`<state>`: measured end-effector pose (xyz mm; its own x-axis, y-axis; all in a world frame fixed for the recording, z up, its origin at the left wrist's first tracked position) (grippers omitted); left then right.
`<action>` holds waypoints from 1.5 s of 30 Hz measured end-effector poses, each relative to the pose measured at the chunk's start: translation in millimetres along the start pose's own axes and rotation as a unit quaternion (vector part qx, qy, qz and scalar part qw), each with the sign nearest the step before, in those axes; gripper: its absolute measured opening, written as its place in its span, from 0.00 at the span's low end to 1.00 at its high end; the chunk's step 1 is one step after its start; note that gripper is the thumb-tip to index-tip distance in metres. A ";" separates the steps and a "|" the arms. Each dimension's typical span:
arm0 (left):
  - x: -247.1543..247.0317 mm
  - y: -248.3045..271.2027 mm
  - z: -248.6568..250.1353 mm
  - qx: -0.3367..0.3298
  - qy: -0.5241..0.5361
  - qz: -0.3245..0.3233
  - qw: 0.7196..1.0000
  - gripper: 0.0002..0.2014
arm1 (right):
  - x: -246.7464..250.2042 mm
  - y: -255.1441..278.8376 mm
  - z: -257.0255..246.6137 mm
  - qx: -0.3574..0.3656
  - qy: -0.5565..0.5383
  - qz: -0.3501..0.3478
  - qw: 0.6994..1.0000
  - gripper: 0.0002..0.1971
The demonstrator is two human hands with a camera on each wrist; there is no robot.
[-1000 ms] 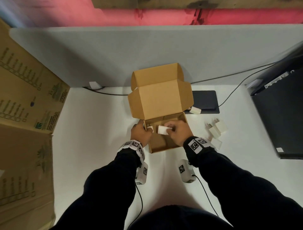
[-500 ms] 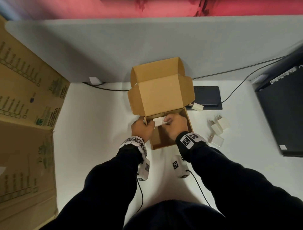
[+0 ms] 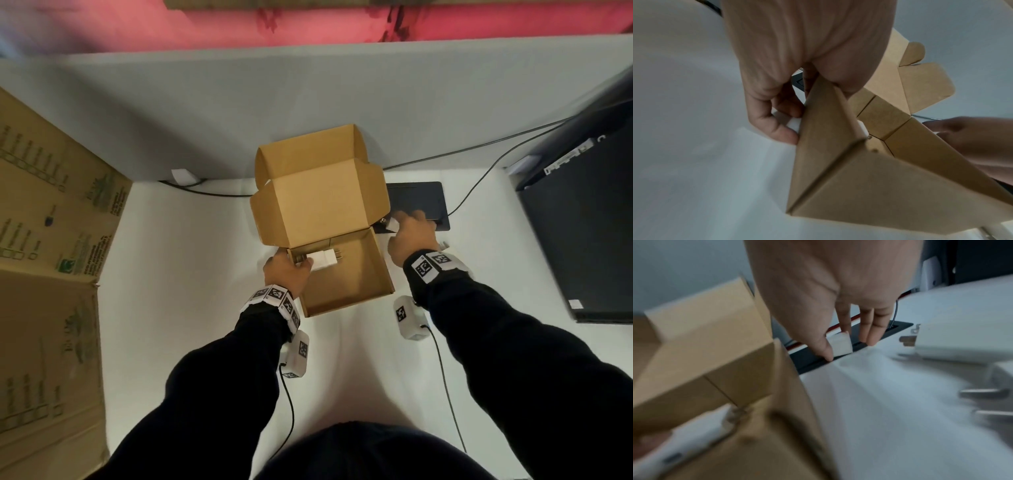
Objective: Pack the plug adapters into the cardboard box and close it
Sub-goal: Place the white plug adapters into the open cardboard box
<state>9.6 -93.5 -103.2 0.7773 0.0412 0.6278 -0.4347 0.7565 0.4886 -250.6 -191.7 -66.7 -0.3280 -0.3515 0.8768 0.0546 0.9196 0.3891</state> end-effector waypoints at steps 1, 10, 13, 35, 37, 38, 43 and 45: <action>0.2 0.1 -0.3 0.000 0.001 0.000 1.000 0.20 | -4.1 -2.4 1.4 0.013 0.014 -0.007 1.000 0.25; -4.3 -1.3 -2.1 0.024 0.025 0.001 0.999 0.23 | 25.4 49.6 1.3 0.079 -0.280 0.225 0.930 0.15; -4.2 -1.8 -0.4 0.024 0.012 -0.002 1.000 0.23 | 25.1 71.2 -29.8 0.154 -0.286 0.193 0.926 0.15; -4.5 -0.5 -0.3 -0.017 -0.038 -0.059 0.997 0.23 | -26.2 62.2 -75.3 0.075 0.040 -0.068 0.994 0.23; -4.6 -0.9 -0.5 -0.018 -0.038 -0.055 0.998 0.22 | -30.5 60.6 -74.6 0.073 0.067 -0.068 0.993 0.23; -4.6 -0.8 -0.9 -0.017 -0.039 -0.054 0.998 0.23 | -33.3 61.0 -73.2 0.070 0.073 -0.069 0.993 0.22; -5.4 -3.0 -2.9 -0.013 -0.044 -0.052 0.998 0.25 | -46.2 67.0 -70.2 0.096 0.048 -0.078 0.991 0.23; -6.0 -3.7 -3.8 -0.012 -0.046 -0.051 0.998 0.25 | -49.1 67.2 -73.9 0.133 0.052 -0.075 0.987 0.22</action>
<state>8.2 -94.0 -111.1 0.7712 -0.0970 0.6292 -0.3432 0.7690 0.5393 -161.1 -125.6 -62.7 -0.2148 -0.4909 0.8443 -0.2413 0.8644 0.4411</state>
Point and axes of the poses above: each hand's wrist, its own y-axis away from the middle knuckle, its own x-axis out of the back of the hand, z = x × y, the point moved 7 cm from there along -y, towards the middle knuckle, and after that the axes turned 1 degree about x, right-handed, at the moved point
